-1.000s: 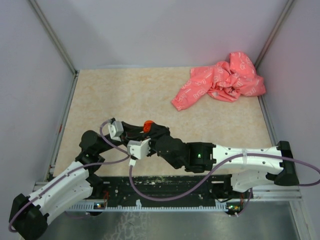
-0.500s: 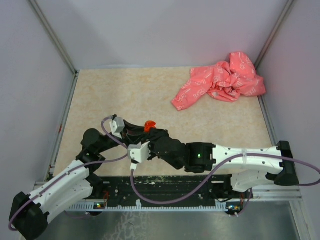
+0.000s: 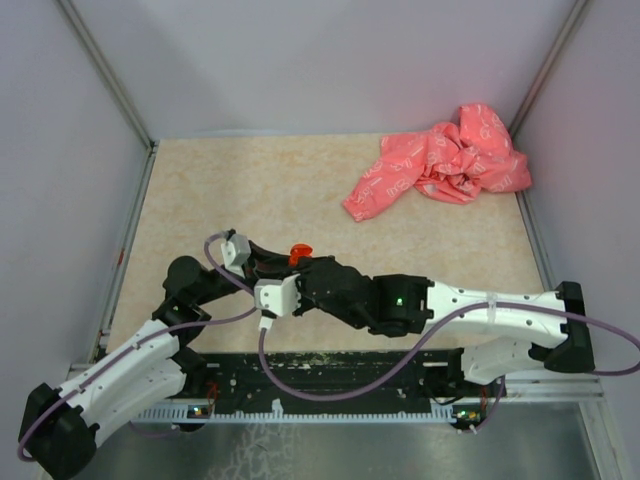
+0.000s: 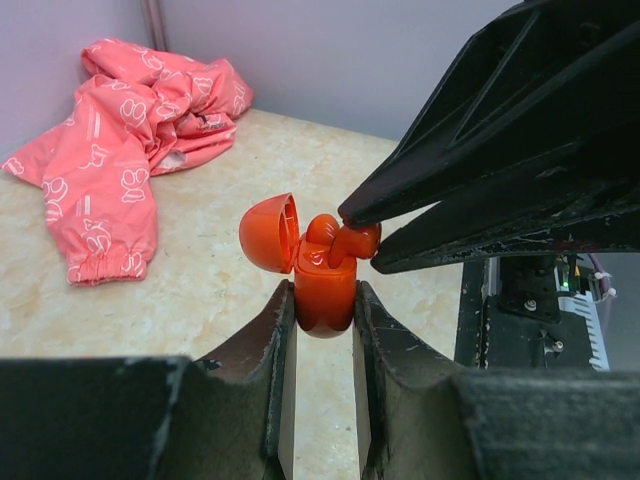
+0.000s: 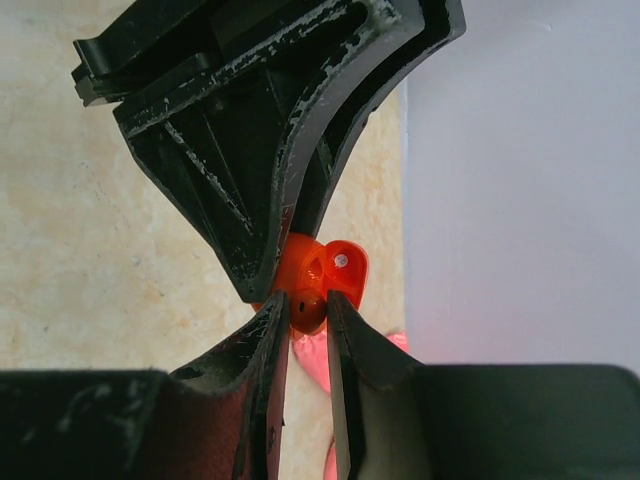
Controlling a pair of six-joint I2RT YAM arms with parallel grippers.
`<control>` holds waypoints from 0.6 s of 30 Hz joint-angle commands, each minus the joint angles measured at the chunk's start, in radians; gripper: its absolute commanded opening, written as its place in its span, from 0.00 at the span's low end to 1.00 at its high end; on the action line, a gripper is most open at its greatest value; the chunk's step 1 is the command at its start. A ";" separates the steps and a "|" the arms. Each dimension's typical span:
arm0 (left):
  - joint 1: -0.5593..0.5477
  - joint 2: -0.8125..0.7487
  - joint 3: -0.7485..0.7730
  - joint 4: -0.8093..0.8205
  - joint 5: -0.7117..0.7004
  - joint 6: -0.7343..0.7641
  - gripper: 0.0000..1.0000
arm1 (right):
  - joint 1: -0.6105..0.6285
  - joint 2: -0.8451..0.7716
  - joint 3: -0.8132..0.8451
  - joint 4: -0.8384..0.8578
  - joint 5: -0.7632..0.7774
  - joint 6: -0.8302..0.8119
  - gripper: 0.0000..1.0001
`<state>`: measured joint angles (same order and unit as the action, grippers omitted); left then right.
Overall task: Insert the wireless bluetooth earbuds into the charging case
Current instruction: Place the earbud in the charging case.
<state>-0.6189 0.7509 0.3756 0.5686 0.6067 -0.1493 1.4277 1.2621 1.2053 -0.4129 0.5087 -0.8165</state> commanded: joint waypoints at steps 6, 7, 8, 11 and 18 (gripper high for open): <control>0.005 -0.008 0.022 0.069 0.059 0.047 0.00 | -0.043 0.021 0.088 -0.080 -0.168 0.092 0.22; 0.005 -0.007 0.021 0.072 0.066 0.050 0.00 | -0.047 0.026 0.092 -0.086 -0.173 0.100 0.23; 0.005 -0.007 0.017 0.078 0.072 0.052 0.00 | -0.051 0.030 0.097 -0.090 -0.180 0.105 0.23; 0.005 -0.012 -0.002 0.120 0.096 0.057 0.00 | -0.066 0.041 0.109 -0.099 -0.199 0.123 0.24; 0.005 -0.033 -0.035 0.161 0.108 0.083 0.00 | -0.127 0.045 0.144 -0.138 -0.313 0.208 0.24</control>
<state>-0.6125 0.7444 0.3428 0.6159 0.6758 -0.0853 1.3384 1.2972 1.2900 -0.5339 0.3061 -0.6922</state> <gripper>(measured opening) 0.285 0.239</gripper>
